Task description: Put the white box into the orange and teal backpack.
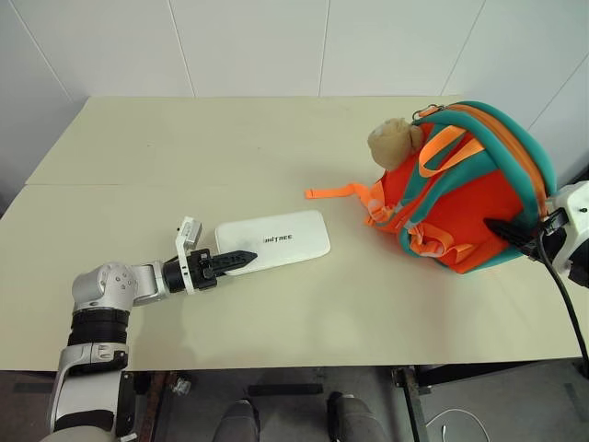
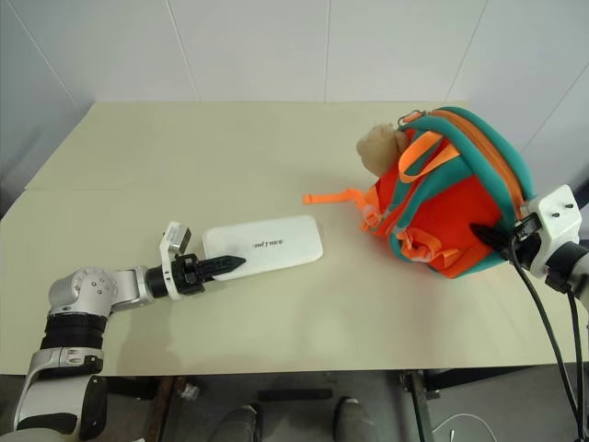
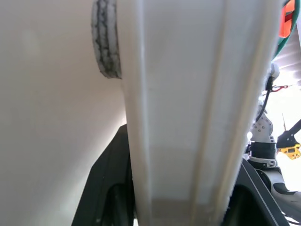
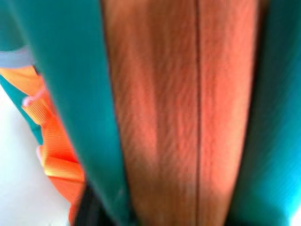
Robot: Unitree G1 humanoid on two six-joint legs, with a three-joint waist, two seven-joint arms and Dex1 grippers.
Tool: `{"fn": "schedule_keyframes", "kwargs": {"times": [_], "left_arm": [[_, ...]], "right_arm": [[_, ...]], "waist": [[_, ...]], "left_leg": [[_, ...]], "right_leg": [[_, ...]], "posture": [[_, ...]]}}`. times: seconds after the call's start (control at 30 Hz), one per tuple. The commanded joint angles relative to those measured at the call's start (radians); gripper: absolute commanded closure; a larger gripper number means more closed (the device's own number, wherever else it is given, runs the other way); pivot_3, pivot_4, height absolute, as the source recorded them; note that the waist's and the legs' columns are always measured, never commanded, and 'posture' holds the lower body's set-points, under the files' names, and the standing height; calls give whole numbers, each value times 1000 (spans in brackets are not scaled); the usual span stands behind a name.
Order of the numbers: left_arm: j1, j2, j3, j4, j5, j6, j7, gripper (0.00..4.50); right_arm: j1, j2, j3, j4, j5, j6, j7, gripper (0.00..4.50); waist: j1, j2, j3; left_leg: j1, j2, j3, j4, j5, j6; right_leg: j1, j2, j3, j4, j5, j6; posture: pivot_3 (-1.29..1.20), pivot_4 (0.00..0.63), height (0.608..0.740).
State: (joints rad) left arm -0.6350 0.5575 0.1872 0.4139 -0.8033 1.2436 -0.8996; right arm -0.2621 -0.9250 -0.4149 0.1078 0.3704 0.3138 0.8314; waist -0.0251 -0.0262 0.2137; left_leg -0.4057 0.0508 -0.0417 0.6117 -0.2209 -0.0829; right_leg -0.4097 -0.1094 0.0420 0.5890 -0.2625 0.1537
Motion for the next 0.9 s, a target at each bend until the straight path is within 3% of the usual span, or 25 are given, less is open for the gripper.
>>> {"fn": "schedule_keyframes", "kwargs": {"times": [0.03, 0.17, 0.47, 0.6, 0.77, 0.9], "left_arm": [[-40, 8, 15, 8, -2, -34, -48, 3102], [-48, 8, 11, 19, -9, -34, -82, 3102], [-57, 13, -47, 42, 37, -58, -143, 3102], [-45, 22, -57, 57, 65, -91, -162, 3102], [-61, 12, -59, 75, 83, -110, -167, 3102], [-68, 2, -52, 62, 84, -115, -164, 3102]], "right_arm": [[42, -27, -94, -65, 2, 11, -33, 1373], [112, -42, -190, -139, 35, 70, -30, 35], [327, -100, -396, -292, 112, 311, 65, 35], [387, -68, -475, -511, 341, 538, 96, 35], [254, -13, -364, -607, 511, 654, -46, 35], [74, 88, -191, -584, 553, 672, -184, 35]], "waist": [[2, 0, 0], [0, 0, 0], [0, 0, 0], [-6, 0, 0], [-7, -2, 0], [-5, -3, 0]], "left_leg": [[0, 0, 0, 0, 0, 0], [0, 0, 0, 0, 0, 0], [0, 0, 0, 0, 0, 0], [0, 0, 0, 0, 0, 0], [1, 0, 0, 2, 1, 1], [0, 0, 0, 2, 3, 3]], "right_leg": [[0, 0, 0, 0, 0, 0], [0, 0, 0, 0, 0, -1], [0, 0, 0, 0, -2, -5], [0, 0, 0, 0, -3, -6], [0, 0, 1, -1, -3, -14], [2, 0, 1, -7, 2, -14]], "posture": [[0, 150, 740], [0, 150, 740], [0, 150, 740], [0, 150, 740], [0, 150, 740], [0, 150, 740]]}}
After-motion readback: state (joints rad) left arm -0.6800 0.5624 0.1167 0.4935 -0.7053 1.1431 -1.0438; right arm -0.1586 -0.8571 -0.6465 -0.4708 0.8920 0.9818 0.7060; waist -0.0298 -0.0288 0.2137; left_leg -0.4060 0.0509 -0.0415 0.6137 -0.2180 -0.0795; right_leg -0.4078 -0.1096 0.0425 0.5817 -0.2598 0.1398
